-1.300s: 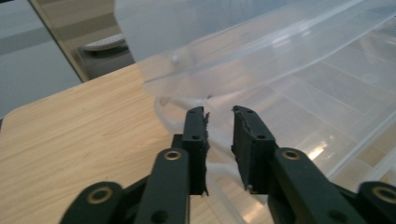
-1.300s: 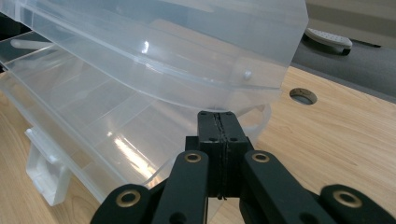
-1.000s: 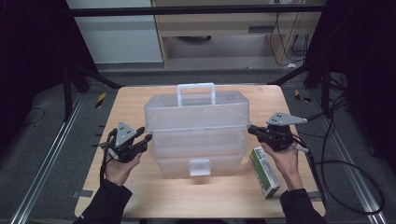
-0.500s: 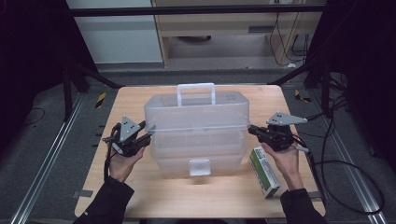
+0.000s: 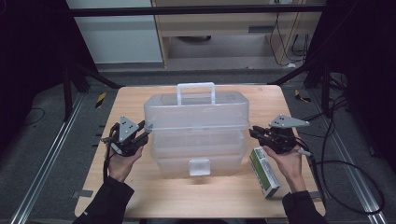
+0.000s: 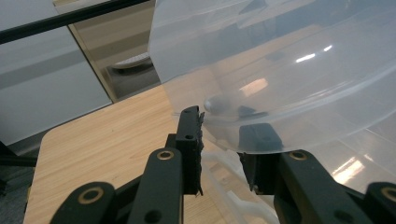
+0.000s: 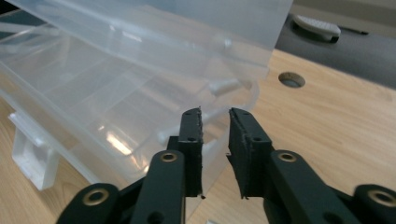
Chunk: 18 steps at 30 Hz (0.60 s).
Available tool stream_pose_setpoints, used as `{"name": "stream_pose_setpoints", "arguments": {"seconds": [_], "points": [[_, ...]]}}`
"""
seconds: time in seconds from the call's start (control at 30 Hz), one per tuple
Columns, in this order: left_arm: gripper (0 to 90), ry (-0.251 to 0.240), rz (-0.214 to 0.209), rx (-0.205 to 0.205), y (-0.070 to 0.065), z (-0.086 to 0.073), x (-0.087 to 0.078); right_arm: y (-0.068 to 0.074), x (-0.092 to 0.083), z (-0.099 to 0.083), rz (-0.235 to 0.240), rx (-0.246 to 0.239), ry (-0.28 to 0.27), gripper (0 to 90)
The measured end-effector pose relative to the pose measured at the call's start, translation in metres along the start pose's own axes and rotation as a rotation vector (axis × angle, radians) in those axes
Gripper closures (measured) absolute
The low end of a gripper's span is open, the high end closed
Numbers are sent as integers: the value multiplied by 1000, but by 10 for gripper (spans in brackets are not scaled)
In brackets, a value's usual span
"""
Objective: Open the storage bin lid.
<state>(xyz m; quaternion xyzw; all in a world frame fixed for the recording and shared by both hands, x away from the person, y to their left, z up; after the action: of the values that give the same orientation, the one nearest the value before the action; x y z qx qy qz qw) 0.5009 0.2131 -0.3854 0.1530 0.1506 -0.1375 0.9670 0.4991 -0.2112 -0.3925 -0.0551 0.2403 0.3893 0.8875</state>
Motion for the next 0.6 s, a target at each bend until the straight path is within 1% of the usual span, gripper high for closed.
{"name": "stream_pose_setpoints", "arguments": {"seconds": [0.03, 0.07, 0.17, 0.2, 0.23, 0.3, 0.33, 0.43, 0.53, 0.6], "points": [[697, 1, 0, -1, 0, 0, 0, 0, 0, -2, -2, -1, 5, 711], [698, 2, -1, -1, 0, 0, 0, -1, -1, -7, -5, 11, 18, 678], [697, 4, -2, -3, 0, 0, 0, -2, 0, -14, -5, 23, 42, 650], [697, 4, -2, -3, 0, 0, 0, -2, 0, -14, -5, 23, 42, 650], [698, 5, -2, -5, 0, 0, 0, -3, 0, -20, -5, 31, 59, 646], [698, 5, -2, -5, 0, 0, 0, -3, 1, -22, -3, 34, 63, 648], [698, 5, -2, -7, 0, 0, 0, -2, 2, -27, -1, 42, 73, 659], [698, 5, -1, -6, 0, 0, 0, 1, 5, -29, 15, 35, 90, 672], [698, 5, -1, -6, 0, 0, 0, 3, 8, -29, 25, 36, 94, 681], [699, 6, -1, -7, 0, 0, 0, 5, 12, -31, 38, 36, 102, 693]]}}
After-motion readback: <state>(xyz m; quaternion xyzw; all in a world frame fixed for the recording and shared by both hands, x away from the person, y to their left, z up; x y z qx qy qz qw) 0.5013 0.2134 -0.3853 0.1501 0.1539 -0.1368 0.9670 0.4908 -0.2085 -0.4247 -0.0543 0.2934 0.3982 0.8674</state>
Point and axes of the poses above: each handheld gripper's, and its own axes: x roughly forward along the jaws, z roughly out of its top, y roughly to its left, the point moved 3 cm from there along x, roughly forward along the jaws, and after that the axes turned 10 degrees about z, right-handed, at the moved point
